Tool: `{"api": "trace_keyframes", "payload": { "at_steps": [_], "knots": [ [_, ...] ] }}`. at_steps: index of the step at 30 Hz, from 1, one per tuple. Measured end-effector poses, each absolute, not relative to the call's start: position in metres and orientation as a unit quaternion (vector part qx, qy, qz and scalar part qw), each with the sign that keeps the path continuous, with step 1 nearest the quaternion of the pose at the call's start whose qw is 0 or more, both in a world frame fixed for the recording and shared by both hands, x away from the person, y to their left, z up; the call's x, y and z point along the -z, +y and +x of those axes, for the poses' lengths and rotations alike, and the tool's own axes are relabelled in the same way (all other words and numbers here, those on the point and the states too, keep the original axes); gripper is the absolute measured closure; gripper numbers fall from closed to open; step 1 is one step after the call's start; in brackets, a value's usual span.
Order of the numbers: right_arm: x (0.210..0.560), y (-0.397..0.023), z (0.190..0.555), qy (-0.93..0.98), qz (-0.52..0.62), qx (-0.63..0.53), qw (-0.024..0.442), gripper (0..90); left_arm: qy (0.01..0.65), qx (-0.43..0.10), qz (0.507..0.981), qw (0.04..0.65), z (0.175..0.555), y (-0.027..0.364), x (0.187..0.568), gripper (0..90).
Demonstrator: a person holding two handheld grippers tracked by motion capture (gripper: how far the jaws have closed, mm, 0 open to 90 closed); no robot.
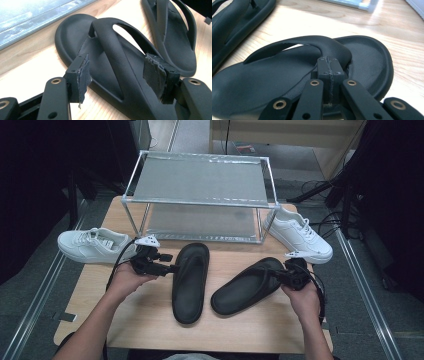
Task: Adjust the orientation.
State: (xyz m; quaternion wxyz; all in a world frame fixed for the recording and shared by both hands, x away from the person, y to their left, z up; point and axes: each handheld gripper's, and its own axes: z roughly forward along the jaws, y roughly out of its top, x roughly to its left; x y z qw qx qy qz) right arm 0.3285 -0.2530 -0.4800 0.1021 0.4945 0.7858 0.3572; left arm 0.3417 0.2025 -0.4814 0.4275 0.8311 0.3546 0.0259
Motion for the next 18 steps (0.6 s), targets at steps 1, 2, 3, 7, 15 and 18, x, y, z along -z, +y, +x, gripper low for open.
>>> {"api": "trace_keyframes", "payload": {
  "at_steps": [1, 2, 3, 7, 15, 18],
  "knots": [
    [0.480, -0.248, 0.331, 0.788, 0.489, -0.359, 0.103, 90.0, 0.356, -0.027, 0.831, 0.427, 0.341, 0.203, 0.482, 38.3],
    [0.480, -0.246, 0.332, 0.790, 0.485, -0.359, 0.103, 90.0, 0.357, -0.028, 0.831, 0.426, 0.340, 0.205, 0.482, 38.3],
    [0.480, -0.246, 0.332, 0.790, 0.485, -0.359, 0.103, 90.0, 0.357, -0.028, 0.831, 0.426, 0.340, 0.205, 0.482, 38.3],
    [0.481, -0.237, 0.336, 0.795, 0.477, -0.360, 0.102, 90.0, 0.361, -0.029, 0.829, 0.425, 0.337, 0.208, 0.483, 38.0],
    [0.482, -0.217, 0.342, 0.804, 0.459, -0.363, 0.104, 90.0, 0.364, -0.031, 0.830, 0.423, 0.331, 0.211, 0.484, 38.0],
    [0.482, -0.209, 0.344, 0.809, 0.449, -0.364, 0.106, 90.0, 0.365, -0.032, 0.829, 0.423, 0.329, 0.212, 0.485, 37.9]
  ]
}}
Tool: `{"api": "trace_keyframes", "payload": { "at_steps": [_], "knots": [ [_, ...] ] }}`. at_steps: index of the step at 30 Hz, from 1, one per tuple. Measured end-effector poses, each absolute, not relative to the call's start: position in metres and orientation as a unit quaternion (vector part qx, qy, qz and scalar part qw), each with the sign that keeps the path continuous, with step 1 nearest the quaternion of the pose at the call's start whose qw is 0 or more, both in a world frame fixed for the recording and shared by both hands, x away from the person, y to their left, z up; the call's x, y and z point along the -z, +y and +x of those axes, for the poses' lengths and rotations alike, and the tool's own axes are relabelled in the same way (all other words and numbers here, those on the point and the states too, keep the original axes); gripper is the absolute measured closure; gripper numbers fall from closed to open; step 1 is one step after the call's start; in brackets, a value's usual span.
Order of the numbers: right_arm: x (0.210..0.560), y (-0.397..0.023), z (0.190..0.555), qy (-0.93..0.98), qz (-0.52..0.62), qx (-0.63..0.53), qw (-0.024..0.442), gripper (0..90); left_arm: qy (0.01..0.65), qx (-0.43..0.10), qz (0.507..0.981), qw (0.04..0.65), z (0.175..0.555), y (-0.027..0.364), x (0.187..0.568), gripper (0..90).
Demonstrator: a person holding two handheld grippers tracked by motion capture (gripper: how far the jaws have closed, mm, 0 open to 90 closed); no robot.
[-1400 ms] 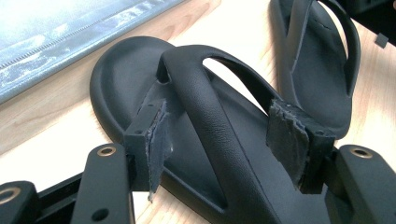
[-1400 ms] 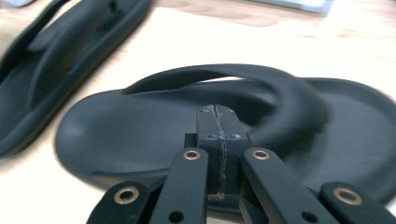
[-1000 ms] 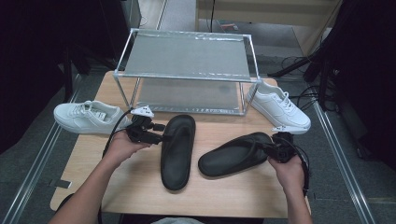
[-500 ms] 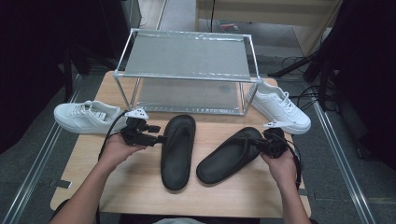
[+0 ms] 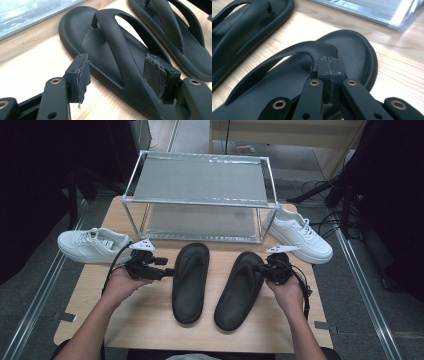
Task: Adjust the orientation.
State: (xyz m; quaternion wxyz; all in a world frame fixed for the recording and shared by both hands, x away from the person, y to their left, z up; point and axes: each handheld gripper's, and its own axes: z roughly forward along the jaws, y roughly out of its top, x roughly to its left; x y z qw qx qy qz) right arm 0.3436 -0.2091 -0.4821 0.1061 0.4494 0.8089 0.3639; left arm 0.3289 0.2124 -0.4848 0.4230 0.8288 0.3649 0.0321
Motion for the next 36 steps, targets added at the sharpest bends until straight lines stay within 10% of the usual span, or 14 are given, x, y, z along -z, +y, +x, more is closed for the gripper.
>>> {"api": "trace_keyframes", "payload": {
  "at_steps": [36],
  "knots": [
    [0.489, -0.152, 0.339, 0.837, 0.393, -0.369, 0.096, 90.0, 0.367, -0.034, 0.829, 0.421, 0.323, 0.215, 0.487, 37.8]
  ]
}}
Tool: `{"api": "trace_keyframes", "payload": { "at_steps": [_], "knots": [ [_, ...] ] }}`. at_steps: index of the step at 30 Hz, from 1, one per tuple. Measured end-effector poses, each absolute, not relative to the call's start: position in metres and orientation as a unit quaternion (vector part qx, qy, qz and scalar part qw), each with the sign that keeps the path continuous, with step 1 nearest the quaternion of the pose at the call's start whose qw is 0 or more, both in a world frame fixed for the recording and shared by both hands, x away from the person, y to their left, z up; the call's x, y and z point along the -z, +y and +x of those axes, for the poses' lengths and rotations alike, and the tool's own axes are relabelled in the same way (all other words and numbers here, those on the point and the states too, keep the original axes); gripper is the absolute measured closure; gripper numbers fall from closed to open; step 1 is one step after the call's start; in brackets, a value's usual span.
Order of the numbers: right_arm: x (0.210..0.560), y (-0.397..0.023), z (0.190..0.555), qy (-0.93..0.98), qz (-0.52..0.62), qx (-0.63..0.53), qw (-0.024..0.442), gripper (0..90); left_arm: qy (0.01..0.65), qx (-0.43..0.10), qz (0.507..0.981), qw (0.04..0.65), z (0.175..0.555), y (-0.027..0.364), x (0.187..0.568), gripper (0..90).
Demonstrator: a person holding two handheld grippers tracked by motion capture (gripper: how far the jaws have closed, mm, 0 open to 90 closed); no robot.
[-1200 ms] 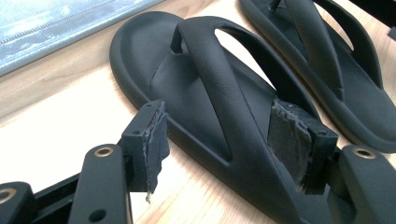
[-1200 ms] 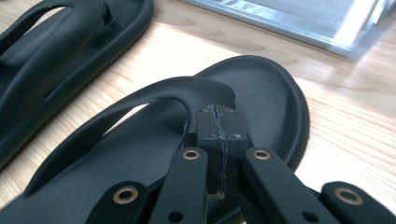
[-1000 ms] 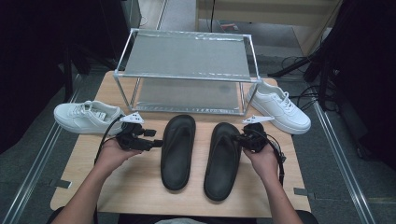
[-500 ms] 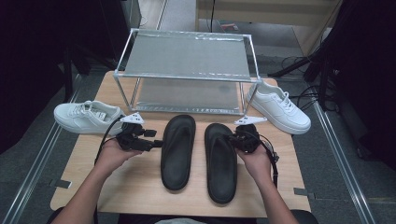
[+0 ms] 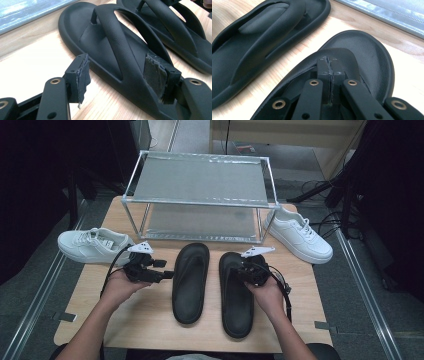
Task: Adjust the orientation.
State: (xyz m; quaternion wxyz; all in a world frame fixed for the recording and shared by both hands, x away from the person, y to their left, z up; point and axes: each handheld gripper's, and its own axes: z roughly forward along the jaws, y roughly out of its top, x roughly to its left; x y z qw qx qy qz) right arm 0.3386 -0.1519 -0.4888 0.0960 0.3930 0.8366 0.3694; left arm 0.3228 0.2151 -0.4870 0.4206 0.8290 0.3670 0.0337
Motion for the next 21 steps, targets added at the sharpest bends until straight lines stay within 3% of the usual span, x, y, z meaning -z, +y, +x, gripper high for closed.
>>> {"api": "trace_keyframes", "payload": {
  "at_steps": [11, 14, 17, 19, 21],
  "knots": [
    [0.490, -0.143, 0.350, 0.836, 0.391, -0.372, 0.096, 90.0, 0.377, -0.039, 0.827, 0.416, 0.316, 0.221, 0.490, 37.6],
    [0.490, -0.140, 0.353, 0.837, 0.389, -0.373, 0.098, 90.0, 0.377, -0.049, 0.825, 0.418, 0.313, 0.216, 0.491, 41.1],
    [0.491, -0.138, 0.355, 0.836, 0.389, -0.374, 0.098, 90.0, 0.373, -0.066, 0.827, 0.415, 0.309, 0.212, 0.490, 49.1],
    [0.491, -0.136, 0.358, 0.837, 0.387, -0.375, 0.099, 90.0, 0.371, -0.079, 0.832, 0.405, 0.308, 0.209, 0.490, 59.5],
    [0.491, -0.132, 0.362, 0.837, 0.384, -0.377, 0.100, 90.0, 0.385, -0.049, 0.822, 0.417, 0.312, 0.209, 0.494, 73.5]
  ]
}}
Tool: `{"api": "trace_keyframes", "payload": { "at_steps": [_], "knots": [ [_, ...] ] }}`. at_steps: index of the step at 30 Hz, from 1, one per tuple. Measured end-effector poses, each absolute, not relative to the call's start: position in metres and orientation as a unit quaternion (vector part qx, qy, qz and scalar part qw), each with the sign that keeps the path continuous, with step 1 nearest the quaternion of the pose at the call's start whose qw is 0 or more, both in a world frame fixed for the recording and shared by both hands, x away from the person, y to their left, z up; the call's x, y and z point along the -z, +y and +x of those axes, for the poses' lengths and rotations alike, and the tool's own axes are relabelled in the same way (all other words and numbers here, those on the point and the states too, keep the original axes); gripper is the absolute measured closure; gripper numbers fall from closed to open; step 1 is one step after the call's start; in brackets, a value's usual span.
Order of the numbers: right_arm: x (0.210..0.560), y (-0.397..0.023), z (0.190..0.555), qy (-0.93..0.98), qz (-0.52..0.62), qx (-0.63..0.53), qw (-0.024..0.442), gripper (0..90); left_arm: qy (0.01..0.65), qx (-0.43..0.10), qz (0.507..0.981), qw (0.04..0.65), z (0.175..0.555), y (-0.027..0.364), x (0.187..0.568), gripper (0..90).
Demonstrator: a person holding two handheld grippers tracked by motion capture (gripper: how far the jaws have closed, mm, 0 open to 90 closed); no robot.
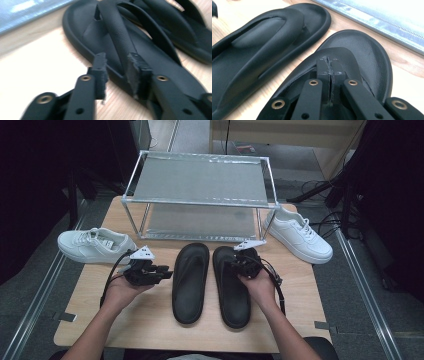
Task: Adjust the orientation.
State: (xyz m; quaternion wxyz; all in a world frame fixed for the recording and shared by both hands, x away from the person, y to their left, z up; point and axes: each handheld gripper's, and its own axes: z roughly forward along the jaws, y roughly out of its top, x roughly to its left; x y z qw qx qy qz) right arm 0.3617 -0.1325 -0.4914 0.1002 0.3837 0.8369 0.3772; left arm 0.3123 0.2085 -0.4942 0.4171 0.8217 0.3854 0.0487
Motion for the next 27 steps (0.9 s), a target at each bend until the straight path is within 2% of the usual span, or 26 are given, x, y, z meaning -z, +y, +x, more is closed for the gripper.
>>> {"api": "trace_keyframes", "payload": {
  "at_steps": [4, 7, 27],
  "knots": [
    [0.492, -0.129, 0.365, 0.837, 0.382, -0.377, 0.103, 90.0, 0.396, -0.034, 0.822, 0.408, 0.319, 0.207, 0.501, 77.3],
    [0.492, -0.127, 0.367, 0.837, 0.380, -0.379, 0.106, 90.0, 0.401, -0.019, 0.829, 0.389, 0.327, 0.202, 0.508, 89.9],
    [0.492, -0.129, 0.368, 0.834, 0.386, -0.383, 0.097, 89.4, 0.369, 0.016, 0.847, 0.383, 0.321, 0.173, 0.515, 89.8]
  ]
}}
